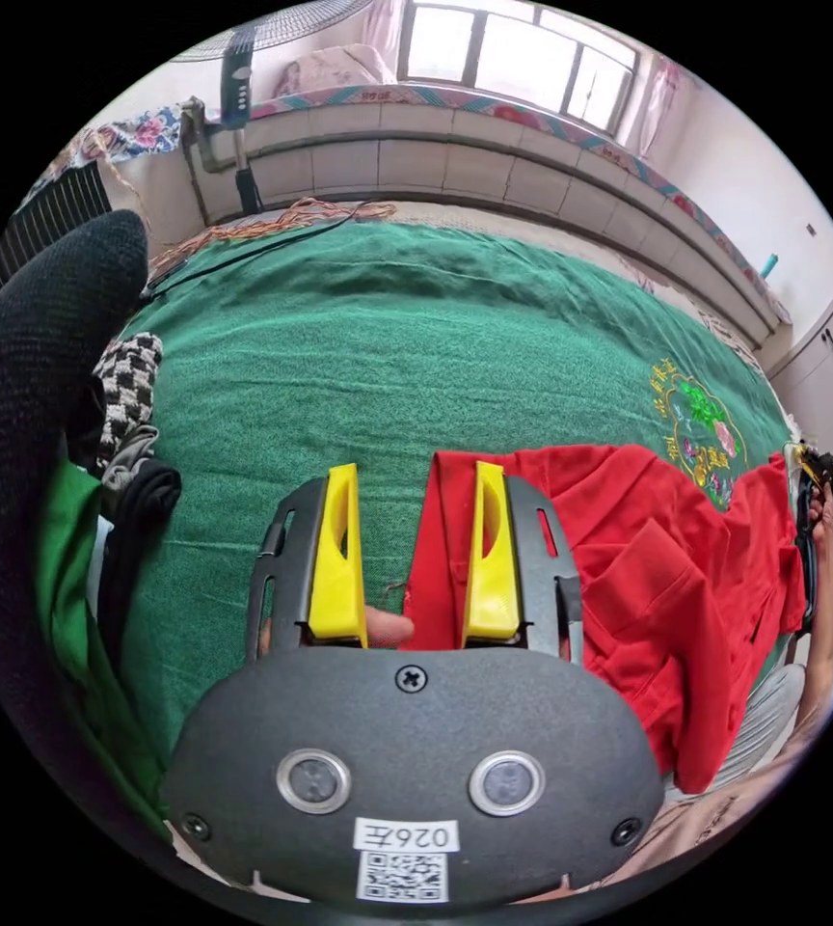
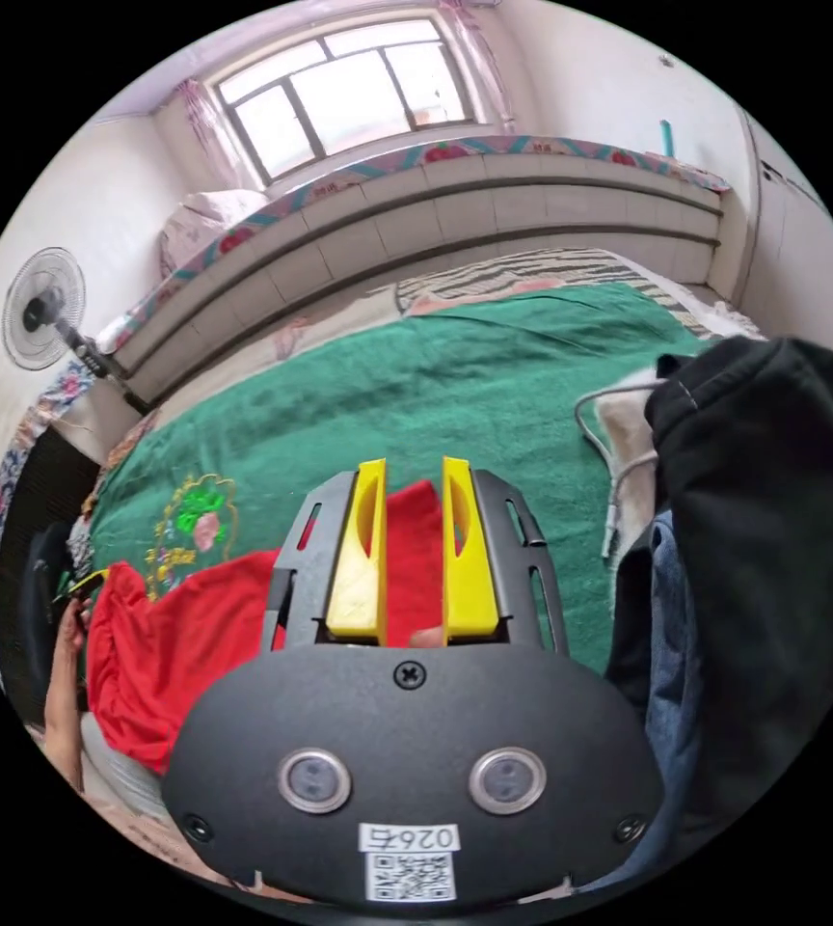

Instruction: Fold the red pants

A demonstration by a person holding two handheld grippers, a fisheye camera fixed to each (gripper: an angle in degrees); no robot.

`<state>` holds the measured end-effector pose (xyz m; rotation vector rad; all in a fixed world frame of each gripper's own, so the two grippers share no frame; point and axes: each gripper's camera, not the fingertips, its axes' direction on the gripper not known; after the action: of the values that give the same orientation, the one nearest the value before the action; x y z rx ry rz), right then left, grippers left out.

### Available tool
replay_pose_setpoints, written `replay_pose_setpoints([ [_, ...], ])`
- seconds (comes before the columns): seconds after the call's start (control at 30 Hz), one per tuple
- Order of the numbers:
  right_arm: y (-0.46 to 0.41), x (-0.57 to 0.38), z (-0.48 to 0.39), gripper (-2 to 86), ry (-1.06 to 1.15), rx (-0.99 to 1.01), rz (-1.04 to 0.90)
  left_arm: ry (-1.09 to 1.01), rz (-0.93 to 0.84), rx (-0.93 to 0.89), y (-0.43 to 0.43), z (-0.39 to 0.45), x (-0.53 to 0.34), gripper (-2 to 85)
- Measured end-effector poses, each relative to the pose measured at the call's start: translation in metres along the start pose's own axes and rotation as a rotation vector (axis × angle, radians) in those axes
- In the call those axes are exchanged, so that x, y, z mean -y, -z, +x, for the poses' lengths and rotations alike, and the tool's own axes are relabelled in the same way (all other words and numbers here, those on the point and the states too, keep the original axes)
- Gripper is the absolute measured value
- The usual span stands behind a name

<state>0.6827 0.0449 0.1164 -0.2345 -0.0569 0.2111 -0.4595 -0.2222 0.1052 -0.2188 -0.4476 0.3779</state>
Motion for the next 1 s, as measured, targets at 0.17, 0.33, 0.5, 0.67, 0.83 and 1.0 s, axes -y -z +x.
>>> replay_pose_setpoints([
  [0.17,-0.063,0.016,0.031,9.5,-0.09,0.022,-0.124,0.002,-0.044,-0.058,-0.01,0.004,0.019,13.5],
  [0.33,-0.076,0.052,0.025,13.7,0.011,0.14,-0.219,-0.049,-0.067,-0.206,-0.014,0.011,0.032,16.0],
  [0.5,-0.093,0.073,-0.019,10.5,0.158,-0.02,-0.289,-0.111,-0.099,-0.18,-0.02,0.033,0.041,10.7],
  [0.67,-0.112,0.09,-0.087,-0.2,0.328,-0.08,-0.35,-0.264,-0.12,-0.054,-0.015,0.084,0.05,3.6],
  [0.83,-0.098,0.113,-0.122,-1.4,0.341,-0.191,-0.388,-0.271,-0.103,0.043,0.011,0.095,0.055,0.7],
  [1.0,-0.013,0.136,-0.13,-1.5,0.225,-0.23,-0.164,-0.178,0.089,-0.064,0.071,0.074,0.044,0.0],
])
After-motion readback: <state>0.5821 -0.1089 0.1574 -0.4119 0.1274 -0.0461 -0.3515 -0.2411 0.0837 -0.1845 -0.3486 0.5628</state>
